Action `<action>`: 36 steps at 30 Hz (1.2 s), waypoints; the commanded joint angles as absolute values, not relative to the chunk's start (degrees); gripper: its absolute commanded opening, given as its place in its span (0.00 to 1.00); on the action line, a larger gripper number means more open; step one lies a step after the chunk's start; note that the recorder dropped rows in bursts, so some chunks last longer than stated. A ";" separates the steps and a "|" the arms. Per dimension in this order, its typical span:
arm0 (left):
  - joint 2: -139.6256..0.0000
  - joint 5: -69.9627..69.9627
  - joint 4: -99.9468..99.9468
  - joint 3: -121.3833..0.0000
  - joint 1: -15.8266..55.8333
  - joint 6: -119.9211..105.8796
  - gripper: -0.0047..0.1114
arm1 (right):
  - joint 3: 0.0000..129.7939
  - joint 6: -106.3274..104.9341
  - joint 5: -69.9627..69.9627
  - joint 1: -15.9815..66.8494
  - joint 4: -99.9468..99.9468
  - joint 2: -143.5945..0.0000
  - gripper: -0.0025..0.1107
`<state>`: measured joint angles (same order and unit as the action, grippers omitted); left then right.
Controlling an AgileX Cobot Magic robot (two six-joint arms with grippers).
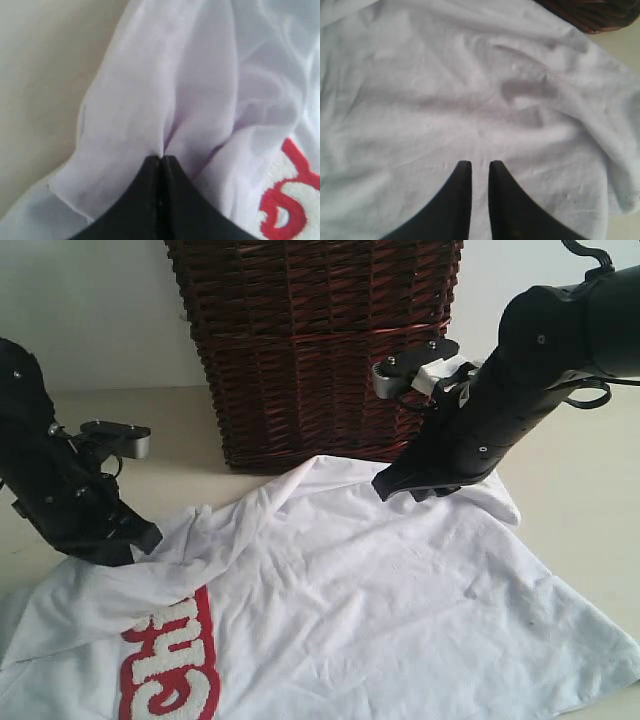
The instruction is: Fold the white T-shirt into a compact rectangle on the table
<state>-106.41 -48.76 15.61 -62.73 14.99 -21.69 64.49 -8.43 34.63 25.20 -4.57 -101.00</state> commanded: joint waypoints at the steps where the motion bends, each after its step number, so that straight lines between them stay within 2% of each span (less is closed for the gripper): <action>1: -102.60 -54.02 20.33 -62.57 15.59 -25.52 0.04 | 64.34 -8.86 34.42 24.90 -4.55 -100.79 0.15; 8: -99.08 -53.83 19.98 -57.85 26.55 -28.13 0.06 | 64.34 -8.86 34.29 24.90 -4.55 -100.79 0.15; 11: -99.08 -54.31 19.87 -57.51 29.58 -26.72 0.23 | 64.34 -8.86 34.29 24.90 -4.55 -100.79 0.15; 12: -99.08 -55.34 19.87 -57.51 30.71 -26.42 0.32 | 64.34 -8.86 34.29 24.90 -4.55 -100.79 0.15; 14: -99.08 -55.46 19.64 -57.51 31.68 -25.71 0.43 | 64.34 -8.86 34.29 24.90 -4.55 -100.79 0.15; 16: -99.08 -54.62 18.36 -57.51 31.96 -25.12 0.49 | 64.34 -8.86 34.29 24.90 -4.55 -100.79 0.15; 25: -97.17 -44.17 -1.51 -57.51 31.96 -7.55 0.50 | 64.34 -8.86 34.41 24.90 -4.55 -100.79 0.15; 36: -103.08 -40.36 2.64 -57.51 31.96 -7.43 0.51 | 64.34 -8.86 34.80 24.90 -4.55 -100.79 0.15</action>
